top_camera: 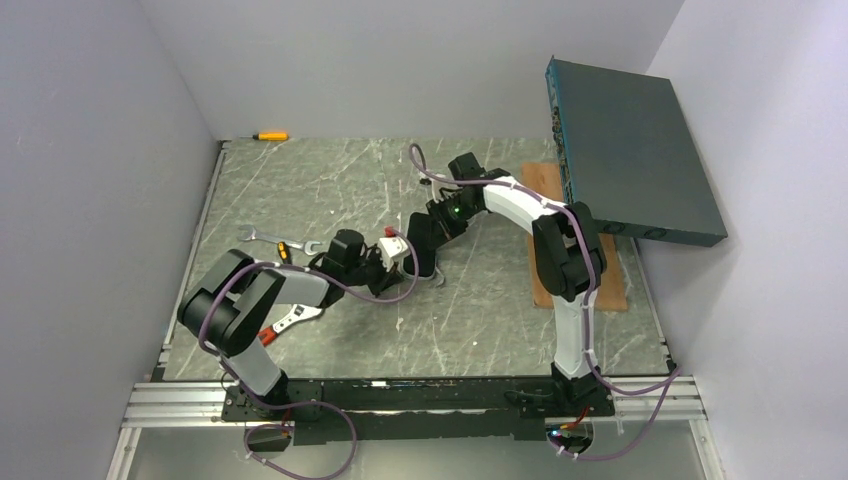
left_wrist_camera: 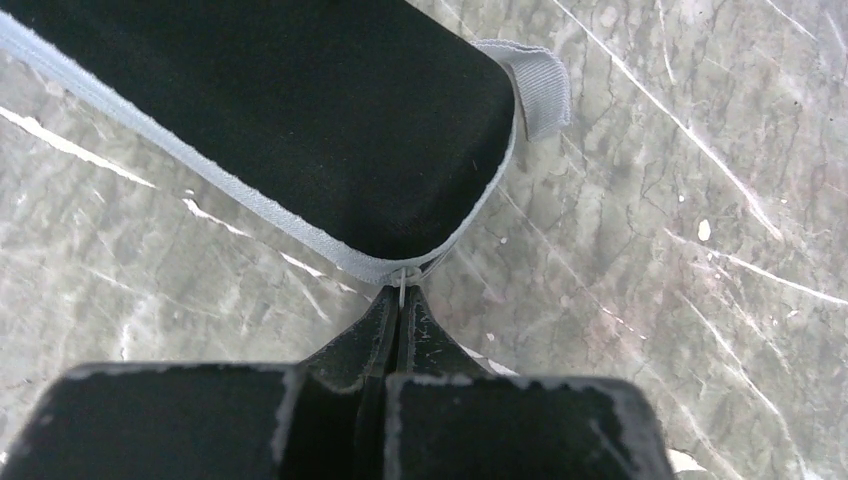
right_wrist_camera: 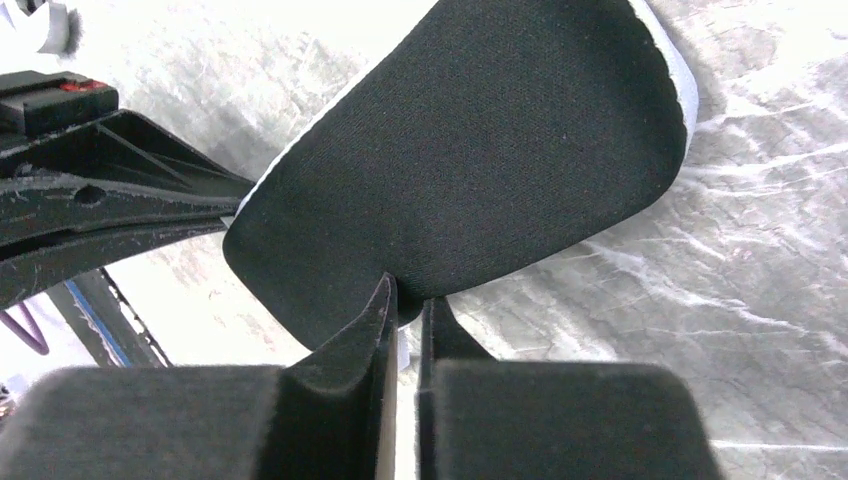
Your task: Open the umbrella
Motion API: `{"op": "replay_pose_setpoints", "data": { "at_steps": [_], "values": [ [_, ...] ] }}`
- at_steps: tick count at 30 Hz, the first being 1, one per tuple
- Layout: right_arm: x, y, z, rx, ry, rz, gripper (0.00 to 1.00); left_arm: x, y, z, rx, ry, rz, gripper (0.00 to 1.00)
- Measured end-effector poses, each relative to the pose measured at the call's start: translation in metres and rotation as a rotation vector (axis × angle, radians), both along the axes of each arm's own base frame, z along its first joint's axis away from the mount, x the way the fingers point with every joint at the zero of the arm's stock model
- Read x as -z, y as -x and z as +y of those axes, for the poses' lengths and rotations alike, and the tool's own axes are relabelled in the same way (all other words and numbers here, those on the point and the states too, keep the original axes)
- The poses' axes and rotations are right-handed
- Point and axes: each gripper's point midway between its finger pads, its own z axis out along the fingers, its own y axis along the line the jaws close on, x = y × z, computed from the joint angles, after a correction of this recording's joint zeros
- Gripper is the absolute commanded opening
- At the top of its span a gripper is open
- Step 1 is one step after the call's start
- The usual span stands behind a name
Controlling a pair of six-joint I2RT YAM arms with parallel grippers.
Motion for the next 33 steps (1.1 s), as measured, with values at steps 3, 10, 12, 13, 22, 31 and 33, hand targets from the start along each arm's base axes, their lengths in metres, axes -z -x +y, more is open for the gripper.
{"op": "replay_pose_setpoints", "data": {
  "at_steps": [3, 10, 12, 13, 22, 31, 33],
  "values": [
    [-0.002, -0.005, -0.002, 0.002, 0.001, 0.009, 0.45, -0.002, -0.003, -0.004, 0.043, -0.015, -0.025, 0.0],
    [-0.004, -0.01, -0.014, 0.121, 0.004, 0.153, 0.83, -0.008, -0.001, -0.024, 0.063, -0.021, -0.083, 0.0],
    [-0.007, -0.008, -0.013, 0.153, -0.011, 0.191, 0.84, -0.007, 0.001, -0.031, 0.055, -0.012, -0.067, 0.0],
    [-0.007, -0.006, -0.012, 0.165, -0.016, 0.207, 0.85, -0.006, 0.001, -0.034, 0.048, -0.004, -0.053, 0.0],
    [0.004, 0.01, -0.007, 0.205, -0.012, 0.292, 0.45, -0.003, -0.001, -0.046, -0.071, 0.078, 0.124, 0.0],
    [0.011, 0.012, -0.015, 0.176, -0.071, 0.303, 0.0, 0.003, 0.003, -0.034, -0.243, 0.202, 0.382, 0.0],
    [0.011, 0.013, -0.015, 0.162, -0.087, 0.303, 0.0, 0.001, 0.004, -0.031, -0.269, 0.237, 0.446, 0.0]
  ]
}}
